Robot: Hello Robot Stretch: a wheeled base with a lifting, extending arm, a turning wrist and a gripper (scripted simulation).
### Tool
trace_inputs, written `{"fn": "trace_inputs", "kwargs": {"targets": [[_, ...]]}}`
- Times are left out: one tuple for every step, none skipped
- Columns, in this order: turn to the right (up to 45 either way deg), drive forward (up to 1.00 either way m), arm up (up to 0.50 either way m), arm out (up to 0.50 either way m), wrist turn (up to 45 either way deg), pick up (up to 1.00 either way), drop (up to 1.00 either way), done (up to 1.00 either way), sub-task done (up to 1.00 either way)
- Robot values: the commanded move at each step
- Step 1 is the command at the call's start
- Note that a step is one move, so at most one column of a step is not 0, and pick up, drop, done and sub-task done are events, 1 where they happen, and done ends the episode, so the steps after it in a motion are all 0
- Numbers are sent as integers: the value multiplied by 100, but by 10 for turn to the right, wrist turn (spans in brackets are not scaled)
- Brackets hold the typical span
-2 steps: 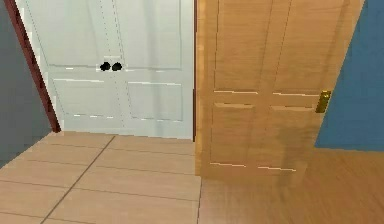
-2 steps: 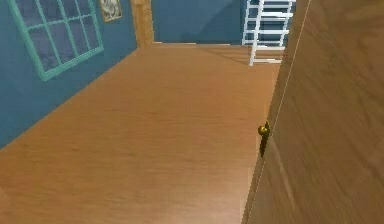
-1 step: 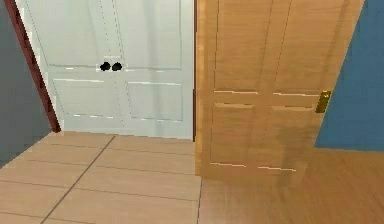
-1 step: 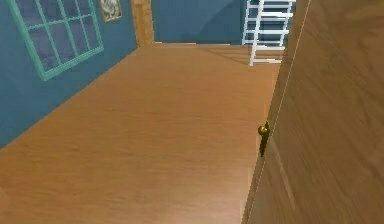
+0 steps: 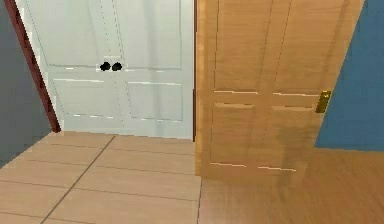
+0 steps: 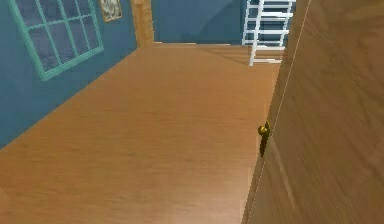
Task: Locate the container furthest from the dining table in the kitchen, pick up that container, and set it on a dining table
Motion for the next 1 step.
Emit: {"fn": "trace_inputs", "kwargs": {"targets": [[450,0,0,0,0,0,0,0,0]]}}
